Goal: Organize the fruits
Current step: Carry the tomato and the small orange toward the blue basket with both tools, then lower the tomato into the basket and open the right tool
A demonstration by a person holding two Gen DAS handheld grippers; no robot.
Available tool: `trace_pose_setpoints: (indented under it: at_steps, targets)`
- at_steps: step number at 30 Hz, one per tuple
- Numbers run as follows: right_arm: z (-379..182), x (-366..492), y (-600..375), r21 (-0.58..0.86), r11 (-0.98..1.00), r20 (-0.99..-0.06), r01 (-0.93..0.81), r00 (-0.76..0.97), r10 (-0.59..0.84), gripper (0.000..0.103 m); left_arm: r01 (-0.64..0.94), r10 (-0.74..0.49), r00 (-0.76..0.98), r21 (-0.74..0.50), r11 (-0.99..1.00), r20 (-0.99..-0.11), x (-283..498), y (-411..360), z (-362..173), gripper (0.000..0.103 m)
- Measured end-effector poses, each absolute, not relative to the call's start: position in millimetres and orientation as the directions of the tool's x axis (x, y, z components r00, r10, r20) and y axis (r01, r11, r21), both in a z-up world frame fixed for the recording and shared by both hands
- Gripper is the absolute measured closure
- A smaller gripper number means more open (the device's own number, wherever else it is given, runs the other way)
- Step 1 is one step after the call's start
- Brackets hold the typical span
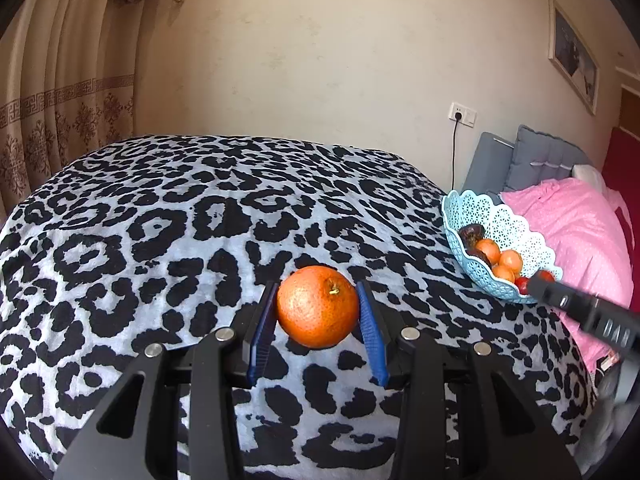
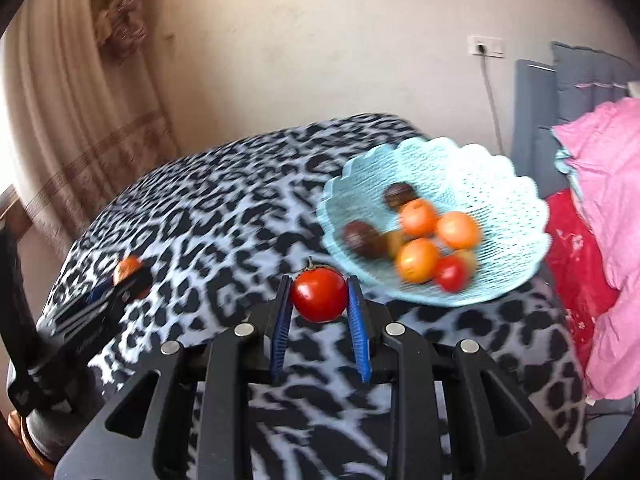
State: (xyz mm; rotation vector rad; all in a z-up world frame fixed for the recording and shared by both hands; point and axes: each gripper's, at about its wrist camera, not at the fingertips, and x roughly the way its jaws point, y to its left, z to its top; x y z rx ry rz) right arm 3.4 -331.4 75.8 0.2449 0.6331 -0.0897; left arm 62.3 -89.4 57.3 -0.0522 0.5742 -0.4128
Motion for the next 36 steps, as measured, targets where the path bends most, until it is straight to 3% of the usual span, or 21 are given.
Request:
trace_pose_setpoints:
  at_steps: [5, 11, 25, 36]
  targets:
    - [75, 4, -364, 0.198, 0.952, -0.593, 0.235, 0.801, -0.074, 0.075, 0.359, -0.389, 0.760, -0.163, 0.919, -0.520, 63, -89, 55, 0.063]
    - [63, 18, -396, 0.293, 0.912, -0.616, 0.286, 0.786, -0.049, 0.075, 0.362, -0.388, 0.760, -0.156, 0.919, -0.521, 64, -89, 54, 0.063]
    - [52, 33, -401, 0.307, 0.905, -0.635, 0.295, 0.772, -0.036, 0.075, 0.365, -0.381, 0.754, -0.141, 0.920, -0.536, 66, -92, 48, 0.063]
    - [63, 12, -403, 0.263, 0.907, -0.564, 0.330, 0.815, -0.133, 0.074, 0.373, -0.385, 0.749, -0.136, 0.918, -0.539, 68, -94, 44, 0.063]
